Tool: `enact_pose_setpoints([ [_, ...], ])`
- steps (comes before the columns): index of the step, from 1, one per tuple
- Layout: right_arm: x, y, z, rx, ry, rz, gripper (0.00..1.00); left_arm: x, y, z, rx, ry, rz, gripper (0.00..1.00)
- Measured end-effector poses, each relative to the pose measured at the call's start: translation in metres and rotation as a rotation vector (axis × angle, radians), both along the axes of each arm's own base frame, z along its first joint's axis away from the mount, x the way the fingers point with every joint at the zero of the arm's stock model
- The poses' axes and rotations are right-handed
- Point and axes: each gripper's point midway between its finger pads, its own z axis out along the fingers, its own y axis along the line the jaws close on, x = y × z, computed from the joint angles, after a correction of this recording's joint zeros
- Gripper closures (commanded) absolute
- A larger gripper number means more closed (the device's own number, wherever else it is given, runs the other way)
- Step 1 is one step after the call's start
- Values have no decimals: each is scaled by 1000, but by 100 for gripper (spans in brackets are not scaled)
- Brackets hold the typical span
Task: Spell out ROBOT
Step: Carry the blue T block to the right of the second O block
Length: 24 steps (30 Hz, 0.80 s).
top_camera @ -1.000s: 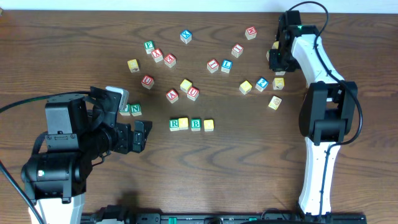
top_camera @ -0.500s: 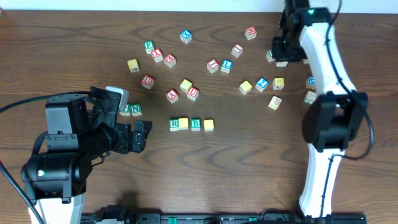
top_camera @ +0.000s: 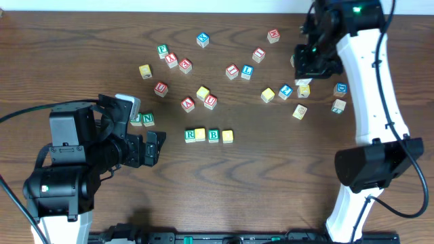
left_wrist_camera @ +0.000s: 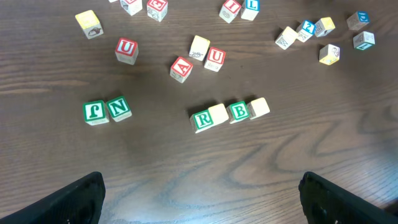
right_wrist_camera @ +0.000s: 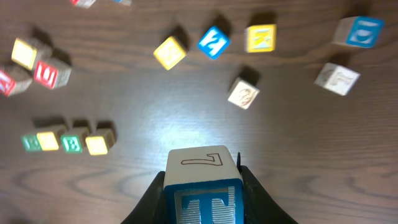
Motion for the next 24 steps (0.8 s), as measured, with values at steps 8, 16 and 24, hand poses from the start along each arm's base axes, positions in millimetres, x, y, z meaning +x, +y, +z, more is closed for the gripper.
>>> enact_pose_setpoints([
  [8,-23,60,-19,-104,19,119,99,0,0,0,0,0,0,2],
  [16,-65,123,-53,-115,-69,238,99,0,0,0,0,0,0,2],
  [24,-82,126,-85,-119,-85,181,99,0,0,0,0,0,0,2],
])
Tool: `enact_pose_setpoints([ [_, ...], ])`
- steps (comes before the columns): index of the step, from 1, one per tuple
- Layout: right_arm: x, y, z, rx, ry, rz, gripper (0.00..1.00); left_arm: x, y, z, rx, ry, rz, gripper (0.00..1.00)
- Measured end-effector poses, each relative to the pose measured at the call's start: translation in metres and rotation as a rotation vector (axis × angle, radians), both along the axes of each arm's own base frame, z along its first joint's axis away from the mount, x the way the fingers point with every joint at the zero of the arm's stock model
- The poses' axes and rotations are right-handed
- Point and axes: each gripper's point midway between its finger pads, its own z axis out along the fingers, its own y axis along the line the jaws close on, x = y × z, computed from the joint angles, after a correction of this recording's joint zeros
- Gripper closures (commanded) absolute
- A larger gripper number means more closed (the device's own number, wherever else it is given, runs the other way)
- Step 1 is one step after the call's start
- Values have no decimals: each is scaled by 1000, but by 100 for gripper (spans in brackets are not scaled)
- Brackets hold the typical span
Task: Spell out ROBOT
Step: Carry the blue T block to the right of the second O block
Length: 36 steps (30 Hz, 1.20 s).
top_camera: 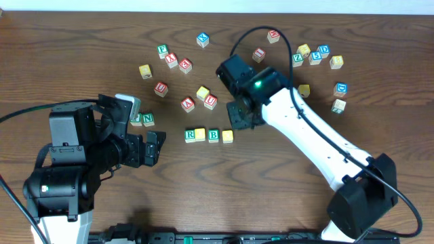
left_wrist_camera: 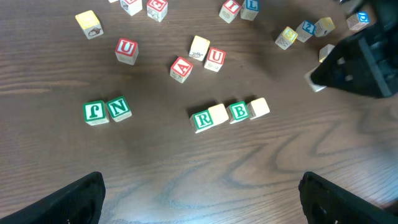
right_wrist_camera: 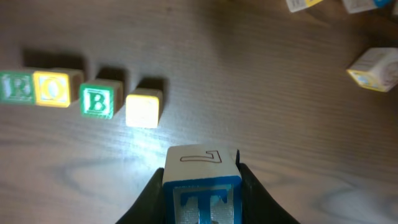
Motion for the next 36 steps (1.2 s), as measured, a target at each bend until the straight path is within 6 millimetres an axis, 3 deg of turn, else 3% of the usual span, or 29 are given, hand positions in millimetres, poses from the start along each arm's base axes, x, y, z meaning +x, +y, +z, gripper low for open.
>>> enact_pose_setpoints([
  [10,-11,-12,-66,-8,14,-131,99,0,0,0,0,0,0,2],
  [16,-14,-15,-93,12,-3,-190,96,0,0,0,0,0,0,2],
  [25,-9,-11,-98,41,-31,-205,97,0,0,0,0,0,1,2],
  [36,-6,12,-95,77,-90,-157,94,0,0,0,0,0,1,2],
])
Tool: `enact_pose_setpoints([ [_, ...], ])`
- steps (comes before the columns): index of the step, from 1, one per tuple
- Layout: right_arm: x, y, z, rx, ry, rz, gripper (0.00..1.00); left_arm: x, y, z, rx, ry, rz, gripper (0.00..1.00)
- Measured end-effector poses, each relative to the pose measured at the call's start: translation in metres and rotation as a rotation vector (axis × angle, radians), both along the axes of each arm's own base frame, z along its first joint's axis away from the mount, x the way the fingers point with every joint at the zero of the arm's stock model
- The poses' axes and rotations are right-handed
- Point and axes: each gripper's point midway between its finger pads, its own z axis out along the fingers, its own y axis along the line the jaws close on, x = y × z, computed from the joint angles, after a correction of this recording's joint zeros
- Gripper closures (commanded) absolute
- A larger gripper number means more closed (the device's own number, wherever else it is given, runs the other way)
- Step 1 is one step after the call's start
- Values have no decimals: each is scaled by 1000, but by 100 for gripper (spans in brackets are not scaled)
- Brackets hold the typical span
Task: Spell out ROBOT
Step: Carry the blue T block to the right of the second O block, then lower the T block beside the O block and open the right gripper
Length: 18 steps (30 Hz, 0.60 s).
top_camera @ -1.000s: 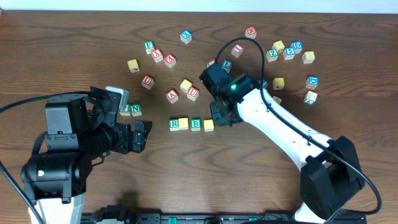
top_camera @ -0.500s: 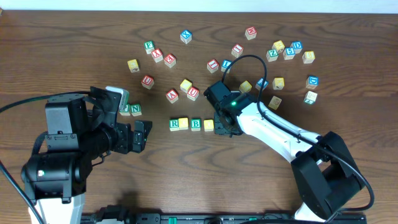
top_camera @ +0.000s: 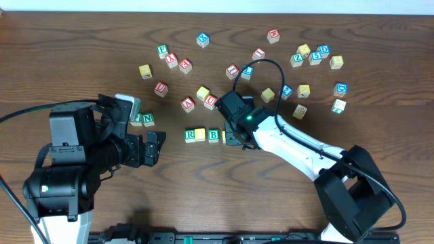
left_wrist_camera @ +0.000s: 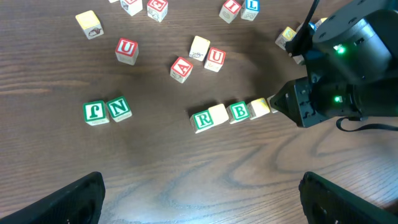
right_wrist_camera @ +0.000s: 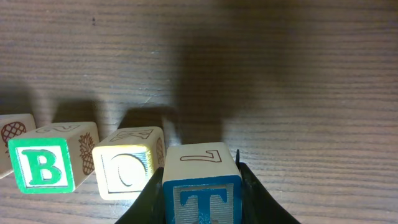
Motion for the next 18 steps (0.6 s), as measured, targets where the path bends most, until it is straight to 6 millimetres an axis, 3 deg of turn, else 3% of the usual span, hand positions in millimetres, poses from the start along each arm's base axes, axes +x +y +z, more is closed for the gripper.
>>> enact_pose_setpoints([
  [18,1,-7,-7,-44,-38,-4,89,0,0,0,0,0,0,2],
])
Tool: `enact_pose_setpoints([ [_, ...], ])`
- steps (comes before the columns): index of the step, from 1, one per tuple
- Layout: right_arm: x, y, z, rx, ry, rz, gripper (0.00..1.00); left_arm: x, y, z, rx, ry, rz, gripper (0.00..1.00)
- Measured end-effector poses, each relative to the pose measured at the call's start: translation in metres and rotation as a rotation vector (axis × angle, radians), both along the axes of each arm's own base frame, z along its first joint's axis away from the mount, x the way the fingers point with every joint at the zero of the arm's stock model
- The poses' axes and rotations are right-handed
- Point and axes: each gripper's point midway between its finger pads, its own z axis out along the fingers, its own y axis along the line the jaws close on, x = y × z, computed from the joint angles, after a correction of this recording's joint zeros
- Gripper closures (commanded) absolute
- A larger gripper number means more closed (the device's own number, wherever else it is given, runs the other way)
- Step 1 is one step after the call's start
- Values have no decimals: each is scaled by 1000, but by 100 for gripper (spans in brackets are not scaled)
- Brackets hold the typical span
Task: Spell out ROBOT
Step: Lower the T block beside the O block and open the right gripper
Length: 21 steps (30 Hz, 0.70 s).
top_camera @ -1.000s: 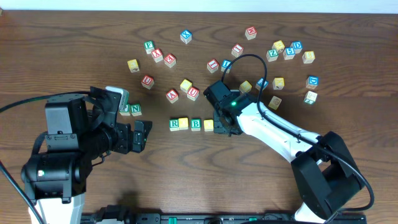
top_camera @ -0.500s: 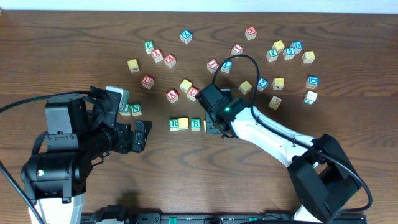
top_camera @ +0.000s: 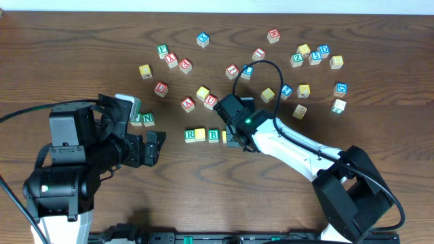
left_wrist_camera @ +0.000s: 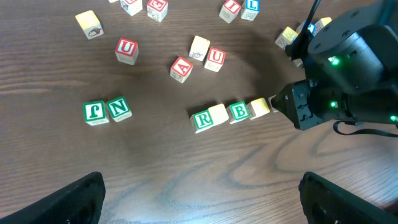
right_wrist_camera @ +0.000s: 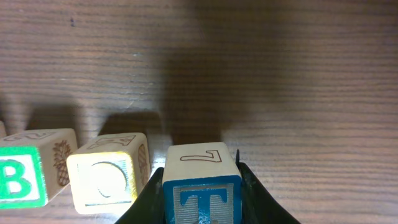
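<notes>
A row of blocks lies mid-table: green R, yellow O, green B, then a second yellow O. My right gripper is shut on the blue T block, held low just right of that second O, close beside it. In the overhead view the right gripper covers the row's right end. My left gripper hangs open near the table's front, nothing between its fingers.
Several loose letter blocks are scattered across the back of the table, among them red U, red A, and a green pair J and N. More blocks cluster at the back right.
My right gripper with the T block has shifted slightly left and nearer the second O, so the gap between them has narrowed. The left arm has not moved.
My right gripper held the blue T high over the back right cluster. Then it was over the middle, with the R-O-B-O row in view below. Then it was low beside the row's right end, and now it is closer against the last O.
</notes>
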Motion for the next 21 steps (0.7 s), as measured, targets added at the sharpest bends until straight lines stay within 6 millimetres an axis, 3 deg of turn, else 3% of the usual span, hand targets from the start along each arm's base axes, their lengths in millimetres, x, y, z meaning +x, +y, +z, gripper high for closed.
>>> enact_pose_setpoints([
  [5,-5,-5,-9,-7,6,-8,89,0,0,0,0,0,0,2],
  [21,4,3,-6,30,-30,-19,91,0,0,0,0,0,0,2],
])
